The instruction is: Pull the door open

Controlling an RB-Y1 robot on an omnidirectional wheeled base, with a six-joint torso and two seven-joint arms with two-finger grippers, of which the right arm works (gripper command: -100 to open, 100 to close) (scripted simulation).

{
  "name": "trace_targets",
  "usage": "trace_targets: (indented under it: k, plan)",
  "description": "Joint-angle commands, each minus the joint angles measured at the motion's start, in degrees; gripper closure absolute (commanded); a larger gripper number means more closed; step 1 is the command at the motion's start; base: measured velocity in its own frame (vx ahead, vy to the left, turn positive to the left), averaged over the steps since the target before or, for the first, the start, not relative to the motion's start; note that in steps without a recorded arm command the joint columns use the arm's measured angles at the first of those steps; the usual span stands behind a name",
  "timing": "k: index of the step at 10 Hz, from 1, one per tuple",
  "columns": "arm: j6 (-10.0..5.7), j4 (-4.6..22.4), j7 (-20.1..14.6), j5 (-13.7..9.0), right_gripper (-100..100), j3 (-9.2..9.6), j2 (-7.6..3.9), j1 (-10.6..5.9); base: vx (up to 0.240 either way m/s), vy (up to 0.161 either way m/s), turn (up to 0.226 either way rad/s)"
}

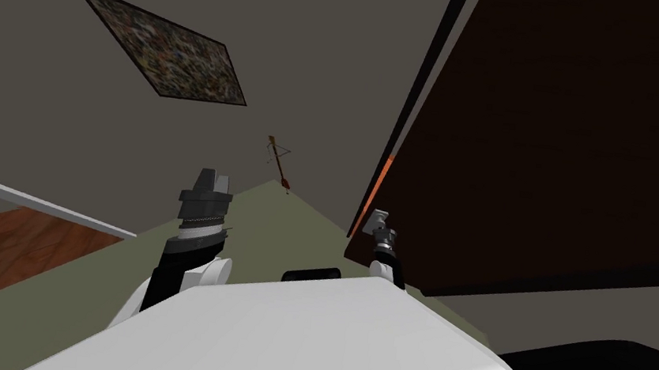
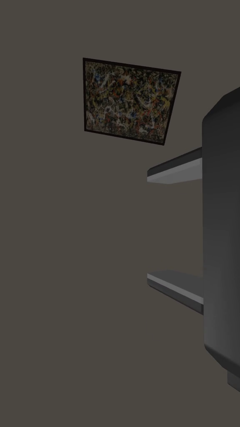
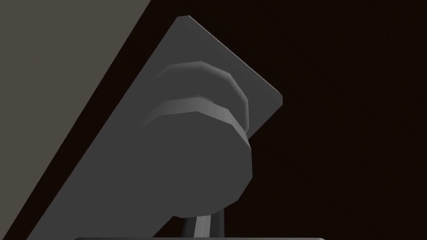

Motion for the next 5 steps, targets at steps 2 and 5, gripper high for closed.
trace_targets:
  k: [2,5]
  plan:
    - [0.07,-1.5,-2.8,-2.5,-100,1.14,0.73,0.26,-0.097,-0.006,0.010]
    - [0.24,-3.0,-6.4,-5.7,-100,2.16,1.33,0.96,-0.118,-0.007,0.055]
